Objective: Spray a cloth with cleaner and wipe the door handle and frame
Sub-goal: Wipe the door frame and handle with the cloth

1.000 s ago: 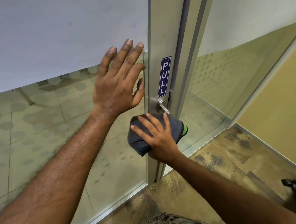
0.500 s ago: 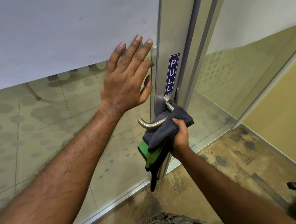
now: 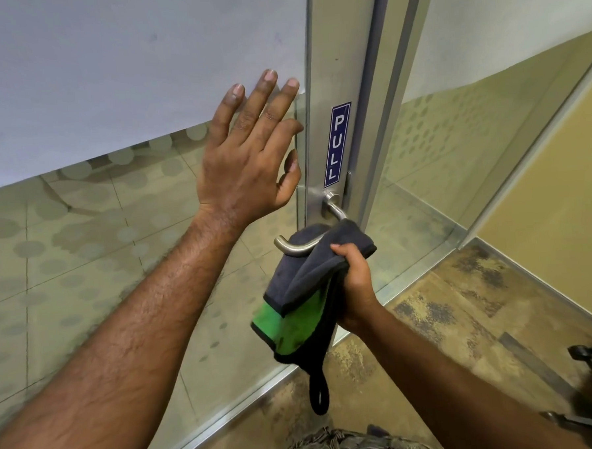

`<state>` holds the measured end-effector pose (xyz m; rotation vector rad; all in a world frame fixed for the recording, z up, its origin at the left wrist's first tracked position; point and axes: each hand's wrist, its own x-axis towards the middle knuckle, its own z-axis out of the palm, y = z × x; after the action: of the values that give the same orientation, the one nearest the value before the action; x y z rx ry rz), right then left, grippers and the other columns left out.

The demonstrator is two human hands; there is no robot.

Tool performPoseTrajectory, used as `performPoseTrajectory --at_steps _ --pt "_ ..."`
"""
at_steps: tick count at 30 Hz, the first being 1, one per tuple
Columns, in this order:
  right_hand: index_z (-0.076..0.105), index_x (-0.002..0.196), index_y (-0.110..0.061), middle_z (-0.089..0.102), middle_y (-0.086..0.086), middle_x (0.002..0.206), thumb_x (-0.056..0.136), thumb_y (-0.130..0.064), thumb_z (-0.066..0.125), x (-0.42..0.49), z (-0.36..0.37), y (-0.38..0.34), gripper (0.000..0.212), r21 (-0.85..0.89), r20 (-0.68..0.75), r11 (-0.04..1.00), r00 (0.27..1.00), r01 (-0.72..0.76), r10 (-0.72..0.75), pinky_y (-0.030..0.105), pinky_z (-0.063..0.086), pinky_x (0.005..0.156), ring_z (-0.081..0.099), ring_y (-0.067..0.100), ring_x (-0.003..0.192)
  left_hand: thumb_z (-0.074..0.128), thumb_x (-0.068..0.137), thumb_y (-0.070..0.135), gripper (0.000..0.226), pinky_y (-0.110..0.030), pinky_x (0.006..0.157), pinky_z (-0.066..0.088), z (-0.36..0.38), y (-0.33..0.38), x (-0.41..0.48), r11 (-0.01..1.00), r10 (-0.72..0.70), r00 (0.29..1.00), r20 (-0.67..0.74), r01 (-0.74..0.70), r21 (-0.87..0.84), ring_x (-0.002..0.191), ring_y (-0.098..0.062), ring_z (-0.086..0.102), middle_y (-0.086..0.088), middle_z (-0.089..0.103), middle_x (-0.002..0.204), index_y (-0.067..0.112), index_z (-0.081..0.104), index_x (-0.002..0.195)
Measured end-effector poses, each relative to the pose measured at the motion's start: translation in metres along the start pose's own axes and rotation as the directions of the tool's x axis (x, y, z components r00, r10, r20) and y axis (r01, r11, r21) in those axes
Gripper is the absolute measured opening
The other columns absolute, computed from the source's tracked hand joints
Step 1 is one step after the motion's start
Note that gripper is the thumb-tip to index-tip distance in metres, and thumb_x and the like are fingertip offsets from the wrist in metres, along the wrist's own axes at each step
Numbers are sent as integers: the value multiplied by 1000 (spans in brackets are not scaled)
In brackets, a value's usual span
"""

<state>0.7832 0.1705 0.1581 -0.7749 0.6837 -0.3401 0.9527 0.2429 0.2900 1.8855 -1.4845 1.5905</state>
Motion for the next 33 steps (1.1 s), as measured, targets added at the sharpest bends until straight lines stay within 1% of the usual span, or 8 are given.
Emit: performPoseTrajectory --at_steps 5,8,11,15,19,23,27,33 --pt "61 101 -29 71 -6 90 88 -26 67 -2 2 17 15 -307 -153 897 914 319 -377 19 54 65 69 20 93 55 91 31 27 -49 119 26 -1 -1 0 1000 -4 1000 13 4 6 145 -30 44 -8 50 155 16 64 112" --pt "56 115 -26 67 -4 100 79 -38 66 -2 5 20 39 -269 -216 876 861 400 -460 18 55 68 68 19 98 55 90 30 28 -48 119 26 -3 0 1 1000 3 1000 19 -3 0 145 -30 44 -9 50 155 16 66 112" --pt "46 137 -23 64 -6 113 82 -37 64 4 8 10 59 -354 -159 794 804 495 -572 30 55 90 64 17 110 55 90 30 29 -48 119 26 -4 0 1 1000 1 1000 30 -2 7 146 -30 44 -8 49 155 16 66 112" --pt "35 149 -22 51 4 145 93 -25 64 22 19 -18 63 -717 49 499 749 487 -661 52 41 113 48 24 137 54 90 31 29 -48 120 25 -3 0 0 1000 1 1000 27 -1 7 146 -30 43 -8 49 155 16 66 112" --pt "36 149 -18 39 6 155 84 -36 59 22 27 -24 71 -917 164 144 678 373 -717 54 32 118 33 24 145 54 91 31 30 -48 119 25 -3 0 0 1000 1 1000 21 -2 21 146 -30 43 -8 49 156 16 65 114" --pt "39 145 -19 41 6 152 74 -44 49 16 32 -15 76 -933 301 -71 659 352 -689 60 19 119 30 25 145 52 93 32 30 -48 120 24 -3 0 0 999 -3 1000 31 2 33 146 -29 43 -7 48 156 17 65 115" --pt "45 133 -17 52 7 137 76 -42 52 11 36 -8 63 -895 439 -242 637 376 -634 63 17 118 45 26 132 53 93 32 28 -47 120 22 -4 1 1 1000 -11 999 34 11 24 146 -30 42 -7 48 156 17 65 113" --pt "51 136 -11 56 15 130 75 -50 55 10 43 24 73 -746 664 -553 488 372 -567 62 22 111 48 32 122 54 93 31 29 -47 119 24 -6 1 2 1000 -11 999 39 10 28 146 -30 43 -8 48 156 16 66 114"
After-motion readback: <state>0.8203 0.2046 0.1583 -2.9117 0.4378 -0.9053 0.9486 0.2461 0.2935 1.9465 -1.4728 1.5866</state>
